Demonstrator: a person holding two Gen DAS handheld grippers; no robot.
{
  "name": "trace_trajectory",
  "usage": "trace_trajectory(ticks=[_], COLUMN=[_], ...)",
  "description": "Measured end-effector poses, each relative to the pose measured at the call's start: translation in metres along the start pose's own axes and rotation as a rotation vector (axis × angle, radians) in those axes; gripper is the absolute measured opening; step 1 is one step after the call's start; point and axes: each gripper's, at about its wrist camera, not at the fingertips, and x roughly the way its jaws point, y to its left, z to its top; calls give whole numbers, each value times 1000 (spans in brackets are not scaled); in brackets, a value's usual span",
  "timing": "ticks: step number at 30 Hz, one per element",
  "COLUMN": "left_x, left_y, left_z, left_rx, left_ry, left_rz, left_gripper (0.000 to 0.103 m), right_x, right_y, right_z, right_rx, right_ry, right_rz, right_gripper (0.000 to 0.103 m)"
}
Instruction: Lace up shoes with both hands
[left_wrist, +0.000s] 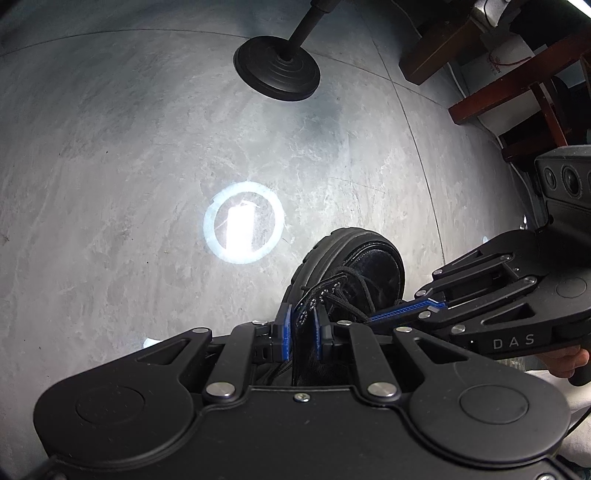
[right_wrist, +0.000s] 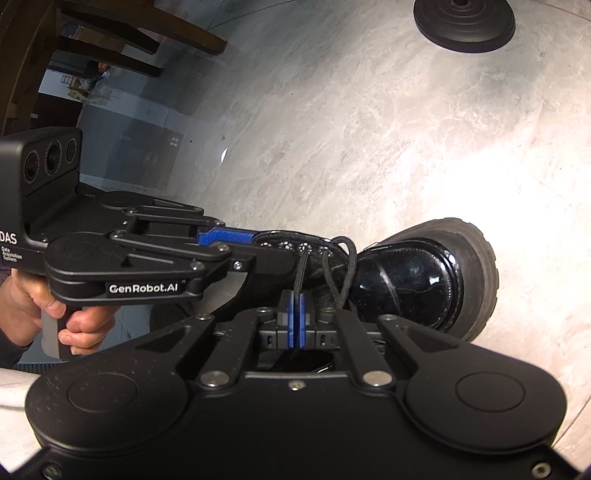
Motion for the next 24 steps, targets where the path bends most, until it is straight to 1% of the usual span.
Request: trace_trajectory(ticks=[5,8,13,16,19,21,23,24], left_x=[-2,-6,-18,-31,-39,-34,-24,-19], left_y=[-1,-5,-3,9,22,33,43,45], left_z=[0,-2,2,10,17,19,16,14], left_rx=[5,37,40,8,-49,-122,-199,-222], left_ry=[15,10,-10,-47,-84,-76,-47,-36], left_rz=[-2,3,-37,-62,-41,-16,2,4], left_gripper=[14,14,14,14,14,14,14,14], right_x=[1,2,5,6,7,8,11,12], right_y=[0,0,0,2,1,-1,-3,-4], right_z=[2,2,4,6,7,7,7,7], right_rx=[-5,-6,3,3,5,8,14,18], right_ry=[-7,-6,-6,-12,-22,-25,-24,-23], right_rz=[-4,-6,-6,-7,-10,-12,-14,-14], right_gripper=[3,3,3,3,3,3,3,3])
